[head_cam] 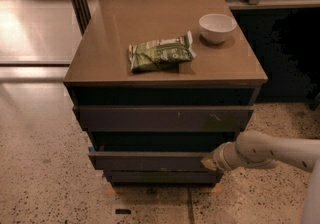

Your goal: Close middle drawer

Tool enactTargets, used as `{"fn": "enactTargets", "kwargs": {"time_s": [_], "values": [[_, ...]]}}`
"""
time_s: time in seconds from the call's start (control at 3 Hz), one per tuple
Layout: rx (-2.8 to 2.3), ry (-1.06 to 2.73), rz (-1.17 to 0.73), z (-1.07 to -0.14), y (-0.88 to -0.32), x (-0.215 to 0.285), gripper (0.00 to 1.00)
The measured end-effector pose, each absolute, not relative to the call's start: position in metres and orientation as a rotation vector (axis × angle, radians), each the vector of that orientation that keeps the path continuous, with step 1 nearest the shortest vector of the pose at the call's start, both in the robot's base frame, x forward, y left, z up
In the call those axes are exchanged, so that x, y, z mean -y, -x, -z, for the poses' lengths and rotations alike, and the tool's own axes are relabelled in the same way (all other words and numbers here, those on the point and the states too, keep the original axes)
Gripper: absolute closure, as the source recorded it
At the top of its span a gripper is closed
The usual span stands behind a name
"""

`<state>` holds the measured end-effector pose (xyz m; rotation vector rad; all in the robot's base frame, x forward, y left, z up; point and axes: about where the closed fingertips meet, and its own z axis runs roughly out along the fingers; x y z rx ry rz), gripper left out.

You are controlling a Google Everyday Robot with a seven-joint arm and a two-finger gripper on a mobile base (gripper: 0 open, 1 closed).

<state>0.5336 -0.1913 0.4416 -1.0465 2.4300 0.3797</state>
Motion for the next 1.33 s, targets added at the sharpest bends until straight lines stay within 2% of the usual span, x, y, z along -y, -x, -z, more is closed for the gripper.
{"fn": "enactTargets", "kwargs": {"time_s": [0.33,1.33], "values": [[-2.427,1.031,-0.197,-0.447,-0.537,0.191,1.00],[-2.402,0.956,-0.290,-0.434,-0.533,0.195,1.00]]}}
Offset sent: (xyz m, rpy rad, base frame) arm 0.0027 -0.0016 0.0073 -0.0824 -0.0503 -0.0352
